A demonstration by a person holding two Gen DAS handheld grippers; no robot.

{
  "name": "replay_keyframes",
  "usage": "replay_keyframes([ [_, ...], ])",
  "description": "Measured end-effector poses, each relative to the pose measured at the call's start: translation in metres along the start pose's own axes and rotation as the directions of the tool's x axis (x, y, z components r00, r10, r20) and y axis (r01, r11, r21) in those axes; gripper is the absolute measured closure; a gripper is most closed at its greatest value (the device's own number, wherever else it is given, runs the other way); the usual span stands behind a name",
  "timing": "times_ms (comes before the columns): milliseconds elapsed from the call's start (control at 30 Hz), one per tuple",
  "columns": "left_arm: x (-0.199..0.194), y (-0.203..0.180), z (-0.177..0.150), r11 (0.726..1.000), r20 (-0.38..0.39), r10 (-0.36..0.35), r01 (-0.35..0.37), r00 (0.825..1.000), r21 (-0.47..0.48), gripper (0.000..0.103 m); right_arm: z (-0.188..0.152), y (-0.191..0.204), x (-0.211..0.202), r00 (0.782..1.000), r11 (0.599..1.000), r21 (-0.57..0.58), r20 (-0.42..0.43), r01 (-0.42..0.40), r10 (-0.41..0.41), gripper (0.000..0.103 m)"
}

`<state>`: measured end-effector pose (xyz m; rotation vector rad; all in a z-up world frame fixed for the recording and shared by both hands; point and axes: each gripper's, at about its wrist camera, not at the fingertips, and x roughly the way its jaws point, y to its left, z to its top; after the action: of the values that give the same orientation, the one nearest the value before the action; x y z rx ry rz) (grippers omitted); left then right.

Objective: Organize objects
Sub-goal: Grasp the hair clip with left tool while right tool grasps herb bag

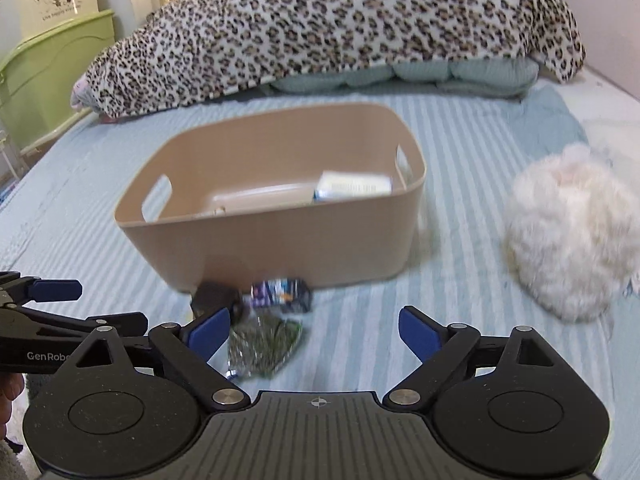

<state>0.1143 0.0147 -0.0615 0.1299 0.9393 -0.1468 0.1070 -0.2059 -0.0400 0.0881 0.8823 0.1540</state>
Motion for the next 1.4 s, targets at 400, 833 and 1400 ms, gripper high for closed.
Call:
replay_keyframes([
  [400,0.036,0.009,-0.011,1.0,-0.038,0.003,-0.003,0.999,-0.006,0.013,-0.017,0.003,0.047,0.994,1.0,0.017,-0.112,-0.002,0.004,0.009],
  [833,0.071,0.014,0.001,0.999,-0.033,-0.02,0.019,0.999,-0.035,0.013,-0.019,0.011,0.087,0.987,0.999,0.026,-0.159,-0.032,0.036,0.011],
  [1400,0.091,0.004,-0.005,0.998,-0.057,-0.059,0.06,0.997,-0.001,0.059,-0.014,0.025,0.097,0.985,0.993,-0.035,-0.135,-0.111,0.106,0.064],
])
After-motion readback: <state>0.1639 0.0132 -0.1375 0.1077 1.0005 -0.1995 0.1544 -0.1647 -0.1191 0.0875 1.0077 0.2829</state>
